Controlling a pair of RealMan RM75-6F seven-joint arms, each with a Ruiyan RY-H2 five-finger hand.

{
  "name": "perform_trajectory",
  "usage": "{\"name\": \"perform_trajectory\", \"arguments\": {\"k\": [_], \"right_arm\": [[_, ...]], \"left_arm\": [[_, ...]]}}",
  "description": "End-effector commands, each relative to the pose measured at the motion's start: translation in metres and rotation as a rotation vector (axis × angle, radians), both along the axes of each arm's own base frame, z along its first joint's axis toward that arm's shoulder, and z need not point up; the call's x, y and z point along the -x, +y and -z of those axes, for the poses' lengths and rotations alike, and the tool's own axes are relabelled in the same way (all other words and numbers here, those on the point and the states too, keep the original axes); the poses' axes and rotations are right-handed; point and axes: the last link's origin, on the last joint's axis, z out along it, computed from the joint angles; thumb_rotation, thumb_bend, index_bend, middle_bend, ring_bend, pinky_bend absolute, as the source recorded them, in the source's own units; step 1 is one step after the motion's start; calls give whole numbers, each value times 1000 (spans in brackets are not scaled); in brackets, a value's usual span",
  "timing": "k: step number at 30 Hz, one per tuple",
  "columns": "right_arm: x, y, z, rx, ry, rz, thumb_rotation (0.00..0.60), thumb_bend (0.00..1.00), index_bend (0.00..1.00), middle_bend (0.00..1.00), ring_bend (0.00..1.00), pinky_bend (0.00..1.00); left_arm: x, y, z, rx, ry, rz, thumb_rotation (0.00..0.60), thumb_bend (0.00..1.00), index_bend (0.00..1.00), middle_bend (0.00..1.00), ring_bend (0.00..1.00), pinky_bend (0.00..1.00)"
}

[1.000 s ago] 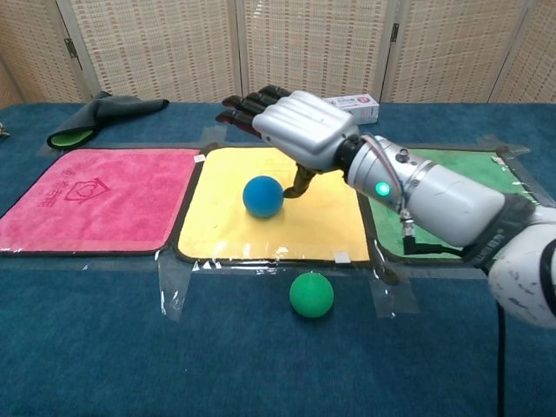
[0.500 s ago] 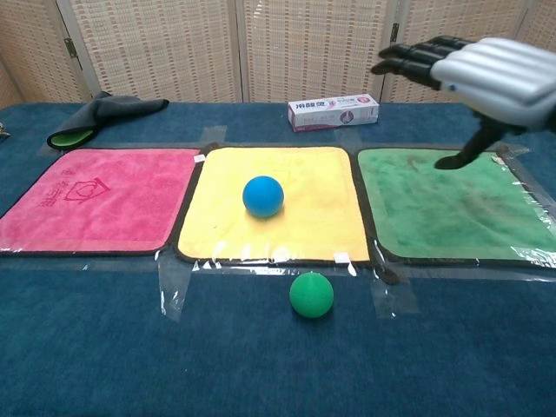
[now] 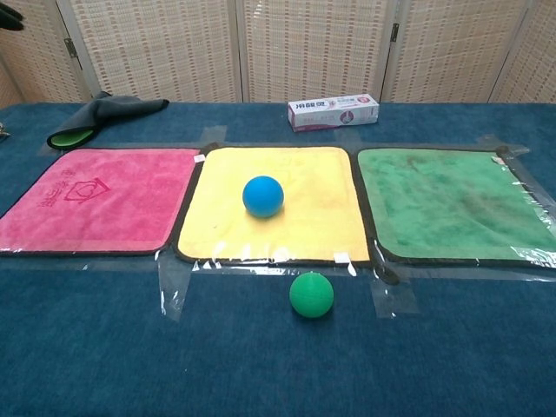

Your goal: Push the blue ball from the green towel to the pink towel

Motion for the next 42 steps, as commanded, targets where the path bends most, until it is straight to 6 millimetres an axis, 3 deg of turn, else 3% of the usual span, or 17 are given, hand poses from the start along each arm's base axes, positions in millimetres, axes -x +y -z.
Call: {"name": "perform_trajectory", "arguments": {"k": [1,7,16,24,36,38,42], "right_arm": [[6,15,-8,20,-20,15,600,59,0,0,0,0],[19,29,-13,48,-49,55,600,58,0,0,0,0],[29,38,-12,53,-55,70,600,59,0,0,0,0],[34,40,-11,56,-47,78,600,58,0,0,0,0],[39,37,-9,51,-57,87,600,58,0,0,0,0],[40,36,-8,49,-57,92,600,58,0,0,0,0],[42,36,-9,47,-57,96,600,59,0,0,0,0]], "left_arm": [[-28,17,14,71,50,95,600,743,147,107,144,33],[-74,42,42,159,133,198,600,789,127,107,133,36],[-121,74,85,277,230,194,599,814,89,107,85,15],[-143,95,118,348,298,135,497,873,83,107,65,0],[-159,114,152,388,362,62,460,873,100,107,63,0],[-162,115,157,394,371,52,415,874,99,107,63,0],[-167,117,166,421,371,16,184,875,98,107,50,0]]}}
